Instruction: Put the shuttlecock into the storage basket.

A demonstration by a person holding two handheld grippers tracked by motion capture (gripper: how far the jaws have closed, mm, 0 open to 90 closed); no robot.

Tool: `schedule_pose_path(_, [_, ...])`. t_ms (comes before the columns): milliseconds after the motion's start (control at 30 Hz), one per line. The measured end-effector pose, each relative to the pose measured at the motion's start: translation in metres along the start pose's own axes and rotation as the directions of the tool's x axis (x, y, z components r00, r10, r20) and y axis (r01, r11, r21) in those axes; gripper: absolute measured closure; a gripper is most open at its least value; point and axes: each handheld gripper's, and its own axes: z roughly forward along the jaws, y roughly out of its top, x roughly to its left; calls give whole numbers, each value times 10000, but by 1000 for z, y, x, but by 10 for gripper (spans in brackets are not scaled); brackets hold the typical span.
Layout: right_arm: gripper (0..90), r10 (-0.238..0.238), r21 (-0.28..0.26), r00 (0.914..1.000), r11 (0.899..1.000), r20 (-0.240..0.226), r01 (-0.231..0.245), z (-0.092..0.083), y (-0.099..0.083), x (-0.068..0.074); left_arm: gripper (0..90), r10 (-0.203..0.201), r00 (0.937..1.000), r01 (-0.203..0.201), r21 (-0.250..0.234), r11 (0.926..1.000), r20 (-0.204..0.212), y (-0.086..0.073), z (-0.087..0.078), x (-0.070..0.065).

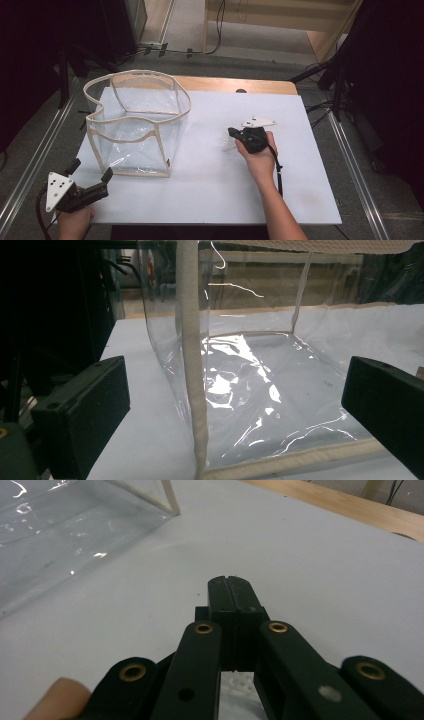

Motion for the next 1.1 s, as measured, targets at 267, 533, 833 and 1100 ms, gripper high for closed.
schedule_pose_path(267, [821, 140, 294, 9996, 9995, 229, -147, -14, -20, -31, 0, 50, 10000, -50, 30, 10000, -34, 0, 0, -1])
schedule_pose_path(533, [663, -70, 1156, 10000, 9933, 67, 62, -12, -42, -41, 0, 65, 10000, -65, 23, 10000, -55, 0, 0, -1])
schedule_pose_path(833, [457, -28, 1576, 10000, 9875, -37, 34, 4, -49, -41, 0, 67, 10000, -67, 20, 10000, -44, 0, 0, -1])
schedule_pose_path(1100, [486, -359, 1779, 9989, 9832, -293, 406, 10, -50, -34, 0, 62, 10000, -62, 24, 10000, -42, 0, 0, -1])
